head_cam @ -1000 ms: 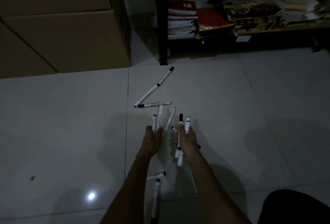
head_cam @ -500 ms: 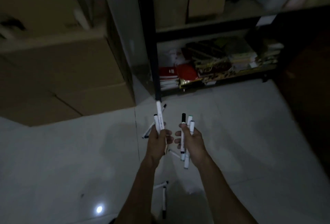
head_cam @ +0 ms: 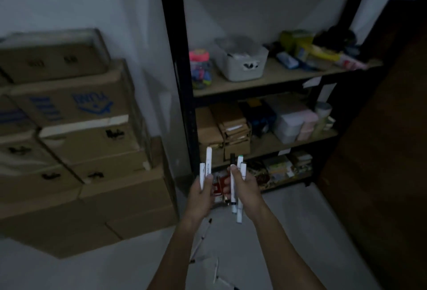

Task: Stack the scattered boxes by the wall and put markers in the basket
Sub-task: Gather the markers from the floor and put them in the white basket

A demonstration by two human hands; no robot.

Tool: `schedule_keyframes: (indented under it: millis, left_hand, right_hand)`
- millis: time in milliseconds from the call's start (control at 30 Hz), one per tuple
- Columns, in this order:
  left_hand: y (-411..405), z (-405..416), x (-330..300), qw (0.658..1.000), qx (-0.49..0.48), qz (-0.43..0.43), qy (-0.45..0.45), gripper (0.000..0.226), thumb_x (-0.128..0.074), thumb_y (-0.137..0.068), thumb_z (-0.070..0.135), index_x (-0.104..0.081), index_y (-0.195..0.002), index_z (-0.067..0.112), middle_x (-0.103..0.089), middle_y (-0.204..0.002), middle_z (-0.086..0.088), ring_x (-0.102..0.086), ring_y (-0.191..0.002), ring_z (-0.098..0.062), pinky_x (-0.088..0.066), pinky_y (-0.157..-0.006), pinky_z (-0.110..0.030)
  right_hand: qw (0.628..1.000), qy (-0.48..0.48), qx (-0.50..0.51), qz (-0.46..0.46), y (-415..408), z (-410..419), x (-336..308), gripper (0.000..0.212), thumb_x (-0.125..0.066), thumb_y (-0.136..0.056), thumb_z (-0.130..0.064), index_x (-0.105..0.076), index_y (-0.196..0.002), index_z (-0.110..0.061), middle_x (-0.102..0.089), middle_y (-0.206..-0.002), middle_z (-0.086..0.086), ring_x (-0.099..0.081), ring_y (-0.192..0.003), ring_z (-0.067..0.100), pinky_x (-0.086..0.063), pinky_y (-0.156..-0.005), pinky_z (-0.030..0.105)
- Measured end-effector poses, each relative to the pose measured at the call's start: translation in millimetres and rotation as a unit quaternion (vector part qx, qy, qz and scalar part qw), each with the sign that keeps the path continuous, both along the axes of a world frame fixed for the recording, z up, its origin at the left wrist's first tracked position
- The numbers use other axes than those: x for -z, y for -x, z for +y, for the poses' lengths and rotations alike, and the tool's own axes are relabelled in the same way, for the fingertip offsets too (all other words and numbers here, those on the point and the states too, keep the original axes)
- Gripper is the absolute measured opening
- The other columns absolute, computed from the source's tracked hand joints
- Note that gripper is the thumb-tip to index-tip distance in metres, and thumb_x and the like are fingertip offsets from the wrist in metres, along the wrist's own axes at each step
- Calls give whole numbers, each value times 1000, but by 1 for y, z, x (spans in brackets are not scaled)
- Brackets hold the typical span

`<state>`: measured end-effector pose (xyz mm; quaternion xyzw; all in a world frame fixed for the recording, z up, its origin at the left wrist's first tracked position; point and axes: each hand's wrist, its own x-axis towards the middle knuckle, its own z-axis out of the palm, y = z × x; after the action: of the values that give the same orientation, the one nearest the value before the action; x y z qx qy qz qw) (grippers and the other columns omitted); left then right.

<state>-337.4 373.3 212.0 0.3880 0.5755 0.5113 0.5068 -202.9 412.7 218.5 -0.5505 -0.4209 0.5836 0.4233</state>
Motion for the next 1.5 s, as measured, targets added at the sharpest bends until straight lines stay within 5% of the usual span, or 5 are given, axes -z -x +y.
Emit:
schedule_keyframes:
  millis: [167,933,1200,1300,1500]
  left_hand:
    - [2,41,-81,998,29,45,-41,29,-44,-99,49,-62,-101,26,-61,-80,-6,-60,-70,-20,-50,-63,-36]
    - [-52,366,-252,975,-99,124,-154,36,-35,-105,34,-56,-90,8,-52,-66,-7,-51,-53,-14,-38,-38,-12]
    - [-50,452,-238,978,-119,135,-106,42,-34,-105,35,-45,-136,9,-63,-120,-18,-64,-104,-29,-54,-89,-35]
    - [-54,462,-237,989,-111,81,-63,33,-36,-104,39,-39,-132,21,-66,-111,-15,-68,-92,-26,-59,-74,-32]
    - [-52,467,-234,983,-113,144,-16,54,-29,-105,41,-46,-140,4,-50,-142,-18,-49,-129,-31,-38,-111,-38]
  right_hand:
    - [998,-66,6,-3,4,33,-75,36,-53,-98,-46,-69,-86,-16,-70,-65,2,-68,-59,16,-51,-51,27]
    - [979,-197,-15,53,-19,389,-257,34,-51,-100,-35,-58,-77,-11,-59,-58,4,-58,-46,14,-47,-46,26]
    - [984,-170,-62,4,-9,465,-239,25,-49,-101,-36,-61,-101,-14,-71,-78,3,-72,-71,19,-55,-53,25]
    - [983,-170,-70,-27,-7,475,-220,31,-45,-103,-38,-68,-105,-18,-72,-90,-1,-72,-89,19,-57,-63,19]
    - [988,-104,-109,-44,-6,481,-215,38,-29,-106,-37,-61,-107,-16,-56,-111,5,-57,-87,17,-41,-87,27]
